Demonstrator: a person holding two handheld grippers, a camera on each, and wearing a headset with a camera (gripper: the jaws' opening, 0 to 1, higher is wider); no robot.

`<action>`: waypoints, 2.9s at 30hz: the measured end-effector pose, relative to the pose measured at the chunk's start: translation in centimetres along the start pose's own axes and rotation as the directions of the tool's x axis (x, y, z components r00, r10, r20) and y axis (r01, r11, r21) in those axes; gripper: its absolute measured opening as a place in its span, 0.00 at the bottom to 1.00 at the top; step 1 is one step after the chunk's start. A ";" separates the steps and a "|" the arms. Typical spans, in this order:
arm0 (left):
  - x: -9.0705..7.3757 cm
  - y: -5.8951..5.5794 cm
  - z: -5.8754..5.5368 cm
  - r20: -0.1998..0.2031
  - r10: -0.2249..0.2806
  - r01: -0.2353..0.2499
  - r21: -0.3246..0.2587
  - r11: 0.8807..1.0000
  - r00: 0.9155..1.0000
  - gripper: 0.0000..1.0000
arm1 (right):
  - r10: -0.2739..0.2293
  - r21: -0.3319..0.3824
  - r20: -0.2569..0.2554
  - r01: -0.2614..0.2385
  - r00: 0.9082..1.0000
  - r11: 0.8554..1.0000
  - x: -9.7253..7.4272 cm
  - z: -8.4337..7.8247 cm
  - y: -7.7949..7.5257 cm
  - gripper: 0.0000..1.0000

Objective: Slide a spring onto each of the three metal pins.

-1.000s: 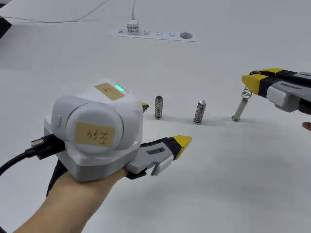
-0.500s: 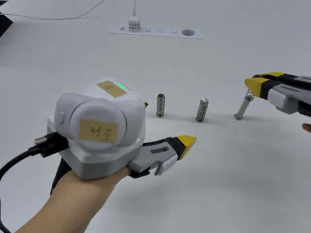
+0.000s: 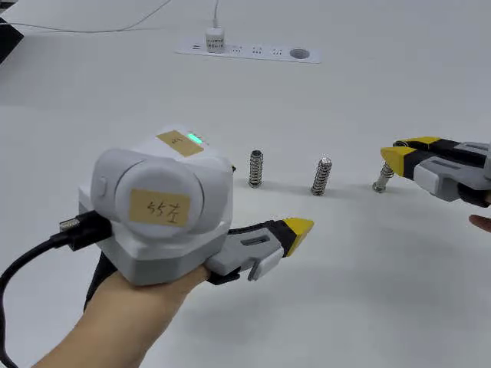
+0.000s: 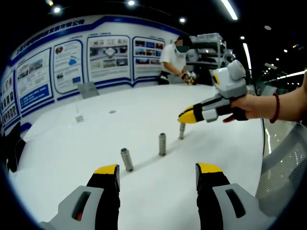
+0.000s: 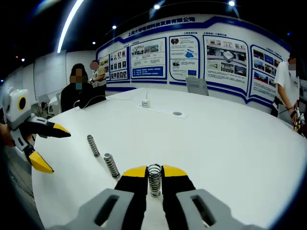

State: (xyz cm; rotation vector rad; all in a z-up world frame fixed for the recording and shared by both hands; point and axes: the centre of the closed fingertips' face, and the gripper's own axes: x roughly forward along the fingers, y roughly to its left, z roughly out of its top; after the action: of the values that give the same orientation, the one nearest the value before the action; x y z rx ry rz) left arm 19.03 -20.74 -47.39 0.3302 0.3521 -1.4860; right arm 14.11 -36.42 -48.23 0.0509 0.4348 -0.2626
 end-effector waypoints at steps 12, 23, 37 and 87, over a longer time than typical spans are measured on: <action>0.0 -0.1 -0.2 -0.007 -0.003 0.003 -0.003 1.000 1.000 0.64 | 0.006 0.015 -0.044 -0.005 0.999 1.000 0.4 -1.7 0.6 0.12; 0.0 0.1 -0.5 -0.021 0.004 -0.004 -0.004 1.000 1.000 0.62 | 0.011 0.038 -0.058 -0.008 0.998 0.999 0.5 -2.2 1.2 0.12; -0.1 0.7 -0.6 -0.032 0.025 -0.025 -0.003 1.000 0.999 0.61 | 0.018 0.048 -0.064 -0.015 0.998 0.999 0.3 -2.1 1.8 0.18; -4.9 1.8 1.4 -0.033 0.061 -0.062 -0.049 0.997 0.998 0.71 | 0.084 0.082 -0.046 -0.080 0.995 0.993 -9.4 0.9 6.5 0.74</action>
State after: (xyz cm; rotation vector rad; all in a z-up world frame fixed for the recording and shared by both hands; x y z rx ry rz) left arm 20.63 -16.83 -44.05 0.3217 0.4006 -1.4107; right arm 8.03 -27.98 -43.47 0.1536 0.4704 -0.1982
